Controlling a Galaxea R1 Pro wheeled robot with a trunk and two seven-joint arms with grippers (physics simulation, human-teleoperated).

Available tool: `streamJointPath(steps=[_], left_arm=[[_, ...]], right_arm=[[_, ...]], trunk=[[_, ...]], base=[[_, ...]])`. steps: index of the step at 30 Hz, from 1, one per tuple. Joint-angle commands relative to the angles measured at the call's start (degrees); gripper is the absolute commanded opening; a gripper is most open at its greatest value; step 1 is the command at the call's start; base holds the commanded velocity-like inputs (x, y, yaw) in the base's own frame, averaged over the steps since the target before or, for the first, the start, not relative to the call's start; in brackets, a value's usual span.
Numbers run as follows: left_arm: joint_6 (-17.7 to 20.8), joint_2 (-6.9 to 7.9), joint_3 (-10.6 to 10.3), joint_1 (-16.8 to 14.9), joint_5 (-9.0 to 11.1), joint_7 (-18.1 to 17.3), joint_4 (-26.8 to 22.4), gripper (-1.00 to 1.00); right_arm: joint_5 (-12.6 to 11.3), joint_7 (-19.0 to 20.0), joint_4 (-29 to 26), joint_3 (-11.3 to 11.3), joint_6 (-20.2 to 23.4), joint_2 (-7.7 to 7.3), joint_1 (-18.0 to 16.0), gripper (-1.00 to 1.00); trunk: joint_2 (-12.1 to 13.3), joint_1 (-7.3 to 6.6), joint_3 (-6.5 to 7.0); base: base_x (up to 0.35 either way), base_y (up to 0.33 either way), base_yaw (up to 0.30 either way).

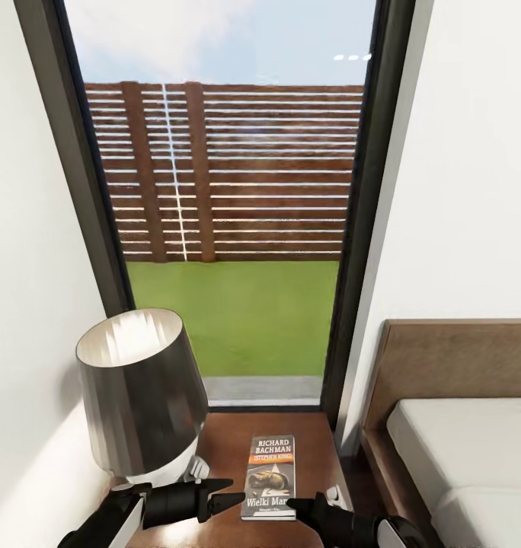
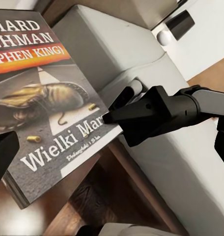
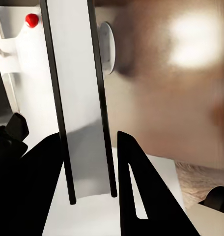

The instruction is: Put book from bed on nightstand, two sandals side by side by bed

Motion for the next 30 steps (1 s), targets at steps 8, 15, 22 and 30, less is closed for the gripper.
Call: streamJointPath(steps=[8,15,22,30], left_arm=[[0.6,0.08,-0.28,-0.04,0.59,0.01,-0.02,1.0],[0.56,0.08,-0.27,-0.04,0.59,0.01,0.05,1.0],[0.56,0.08,-0.25,-0.04,0.59,0.01,0.04,1.0],[0.56,0.08,-0.28,-0.04,0.59,0.01,0.05,1.0]], right_arm=[[-0.11,0.11,-0.02,-0.23,0.36,0.03,-0.03,-1.0],[-0.11,0.02,0.01,-0.22,0.36,0.03,-0.03,-1.0],[-0.11,-0.06,0.02,-0.21,0.36,0.05,-0.03,-1.0],[-0.11,-0.07,0.02,-0.23,0.36,0.05,-0.04,-1.0]], trunk=[[-3.25,1.76,-1.5],[-6.06,3.29,-2.75],[-8.87,4.83,-4.01],[-12.07,6.59,-5.45]], base=[[0.0,0.0,0.0],[0.0,0.0,0.0],[0.0,0.0,0.0],[0.0,0.0,0.0]])
